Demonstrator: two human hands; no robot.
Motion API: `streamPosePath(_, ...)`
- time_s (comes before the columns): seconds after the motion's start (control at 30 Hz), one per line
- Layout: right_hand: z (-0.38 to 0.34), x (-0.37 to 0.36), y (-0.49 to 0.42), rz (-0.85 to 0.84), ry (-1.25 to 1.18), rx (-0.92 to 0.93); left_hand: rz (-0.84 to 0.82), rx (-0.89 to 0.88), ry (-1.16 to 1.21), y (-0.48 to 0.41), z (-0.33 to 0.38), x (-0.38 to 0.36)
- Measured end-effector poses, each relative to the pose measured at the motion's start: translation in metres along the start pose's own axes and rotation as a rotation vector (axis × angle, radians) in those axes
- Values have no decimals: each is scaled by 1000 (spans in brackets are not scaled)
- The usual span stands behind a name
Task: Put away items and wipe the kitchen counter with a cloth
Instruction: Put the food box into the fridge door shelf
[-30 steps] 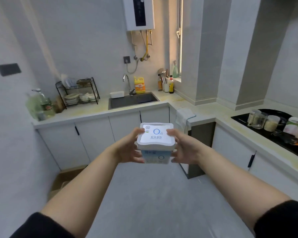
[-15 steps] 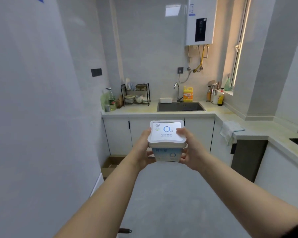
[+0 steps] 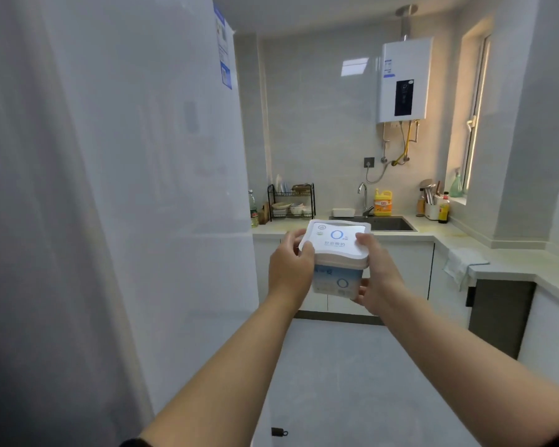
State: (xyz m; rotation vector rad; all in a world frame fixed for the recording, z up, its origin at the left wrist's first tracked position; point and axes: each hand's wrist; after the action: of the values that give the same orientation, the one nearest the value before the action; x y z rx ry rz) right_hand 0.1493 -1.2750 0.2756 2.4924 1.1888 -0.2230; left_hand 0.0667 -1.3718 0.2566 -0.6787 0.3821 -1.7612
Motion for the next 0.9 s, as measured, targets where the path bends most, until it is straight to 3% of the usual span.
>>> streamPosePath(0.37,-4,-18,119,-71,-12,97,218,-421,-401,70,62,80)
streamPosePath(0.5,-3,-21,140,-110,-24,72,468,-638,-508,87,79,115)
streamPosePath(0.63,-3,-25,155,-130,-7,70,776,-481,-493,92,94,145)
streamPosePath(0.77,0,-23,163,-141,2,-10,664,-50,-276,91,97,153)
streamPosePath(0.9,2,-20,170,-160,21,-75,685,-38,-176,99,95,158)
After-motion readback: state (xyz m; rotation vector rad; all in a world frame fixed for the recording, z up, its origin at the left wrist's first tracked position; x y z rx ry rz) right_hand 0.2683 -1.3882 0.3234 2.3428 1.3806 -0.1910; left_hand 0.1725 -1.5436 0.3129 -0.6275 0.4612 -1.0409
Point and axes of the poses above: each hand's wrist, its own y-axis away from the middle knuckle, its own x-axis out of the back of the hand, z = x × y, and after that the axes turned 5 degrees about -x, right-handed
